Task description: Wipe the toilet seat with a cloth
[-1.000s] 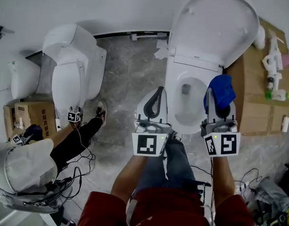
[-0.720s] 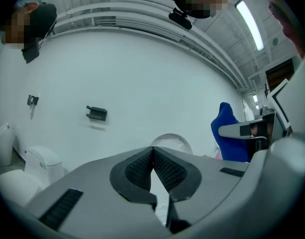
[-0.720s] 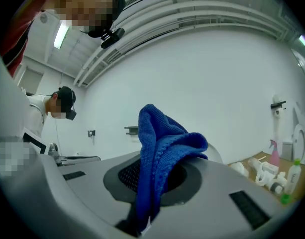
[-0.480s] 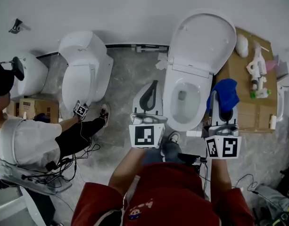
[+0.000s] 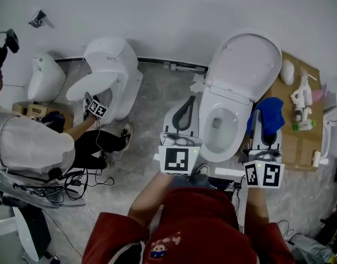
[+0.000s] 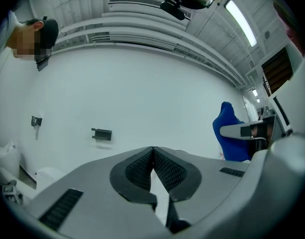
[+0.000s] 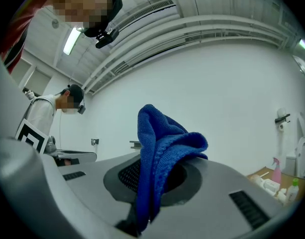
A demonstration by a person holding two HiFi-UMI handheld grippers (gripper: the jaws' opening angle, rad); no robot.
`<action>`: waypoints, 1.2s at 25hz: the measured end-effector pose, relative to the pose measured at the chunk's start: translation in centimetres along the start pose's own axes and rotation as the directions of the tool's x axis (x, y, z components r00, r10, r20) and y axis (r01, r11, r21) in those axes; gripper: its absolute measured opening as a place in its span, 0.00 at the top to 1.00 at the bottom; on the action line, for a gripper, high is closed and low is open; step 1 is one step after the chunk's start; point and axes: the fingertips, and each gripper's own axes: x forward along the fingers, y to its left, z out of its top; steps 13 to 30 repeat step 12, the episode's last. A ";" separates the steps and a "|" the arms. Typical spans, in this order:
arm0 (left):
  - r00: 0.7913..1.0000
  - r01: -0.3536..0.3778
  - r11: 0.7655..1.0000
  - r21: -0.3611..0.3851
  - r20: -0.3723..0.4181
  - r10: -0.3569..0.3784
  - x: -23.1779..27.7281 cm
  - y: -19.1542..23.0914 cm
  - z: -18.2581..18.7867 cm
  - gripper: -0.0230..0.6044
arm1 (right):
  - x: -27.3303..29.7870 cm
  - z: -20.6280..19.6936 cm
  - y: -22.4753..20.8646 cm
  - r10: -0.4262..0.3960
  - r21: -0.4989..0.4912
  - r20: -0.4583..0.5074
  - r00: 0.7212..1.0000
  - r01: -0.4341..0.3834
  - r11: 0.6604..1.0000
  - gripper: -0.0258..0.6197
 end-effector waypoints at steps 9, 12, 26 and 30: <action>1.000 -0.024 1.000 0.001 0.004 0.024 -0.3 2.4 1.0 0.94 | 2.6 0.9 2.5 0.041 -0.017 0.016 0.999 -0.041 0.999 0.87; 1.000 -0.018 1.000 -0.006 0.000 0.018 0.3 2.8 1.0 0.94 | 3.5 1.2 2.8 0.044 -0.023 0.016 0.999 -0.044 0.999 0.87; 1.000 -0.018 1.000 -0.006 0.000 0.018 0.3 2.8 1.0 0.94 | 3.5 1.2 2.8 0.044 -0.023 0.016 0.999 -0.044 0.999 0.87; 1.000 -0.018 1.000 -0.006 0.000 0.018 0.3 2.8 1.0 0.94 | 3.5 1.2 2.8 0.044 -0.023 0.016 0.999 -0.044 0.999 0.87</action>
